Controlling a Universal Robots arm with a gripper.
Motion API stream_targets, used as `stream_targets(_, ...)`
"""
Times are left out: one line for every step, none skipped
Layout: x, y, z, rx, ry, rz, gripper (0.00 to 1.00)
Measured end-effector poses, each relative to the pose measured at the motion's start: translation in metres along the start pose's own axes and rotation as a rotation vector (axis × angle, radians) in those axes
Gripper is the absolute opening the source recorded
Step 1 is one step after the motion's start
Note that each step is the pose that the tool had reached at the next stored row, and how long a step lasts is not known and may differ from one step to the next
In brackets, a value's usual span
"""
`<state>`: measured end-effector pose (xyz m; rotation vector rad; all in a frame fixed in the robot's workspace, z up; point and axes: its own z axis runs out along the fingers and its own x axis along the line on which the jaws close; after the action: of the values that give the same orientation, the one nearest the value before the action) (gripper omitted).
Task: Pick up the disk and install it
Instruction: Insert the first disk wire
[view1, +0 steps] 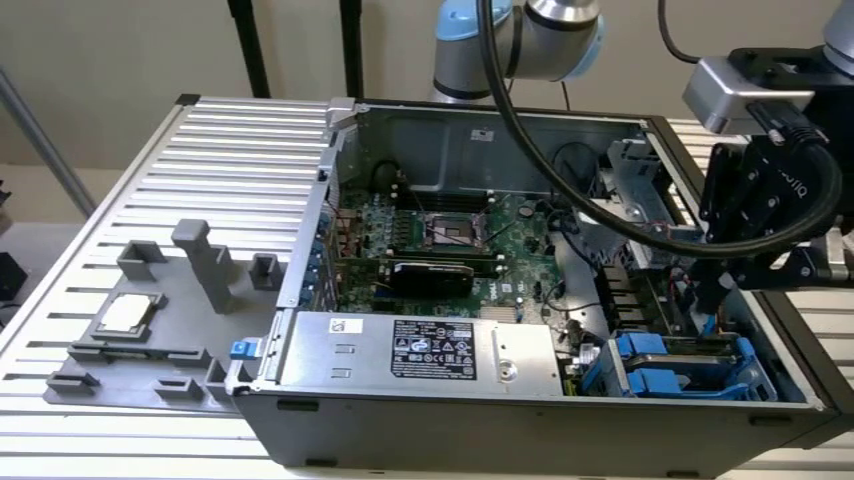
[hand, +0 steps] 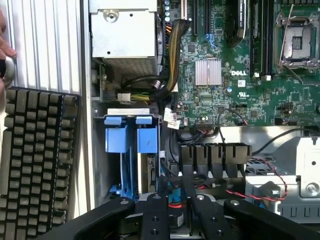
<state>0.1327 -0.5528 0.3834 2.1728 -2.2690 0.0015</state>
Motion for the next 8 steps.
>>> stream_targets(0.0,0.0,0.0005,0.0003,0.0072,0.0,1.0)
stream_targets(0.0,0.0,0.0011,0.0006,0.0141,0.001,1.0)
stream_targets(0.0,0.0,0.0017,0.0009,0.021,0.001,1.0)
stream_targets(0.0,0.0,0.0023,0.0012,0.0283,0.001,1.0)
stream_targets(0.0,0.0,0.0032,0.0015,0.0339,0.002,1.0)
stream_targets(0.0,0.0,0.004,0.0016,0.0383,0.002,1.0)
stream_targets(-0.0001,0.0,0.0047,0.0018,0.0417,0.002,1.0)
stream_targets(-0.0004,0.0,0.0053,0.0019,0.0449,0.002,1.0)
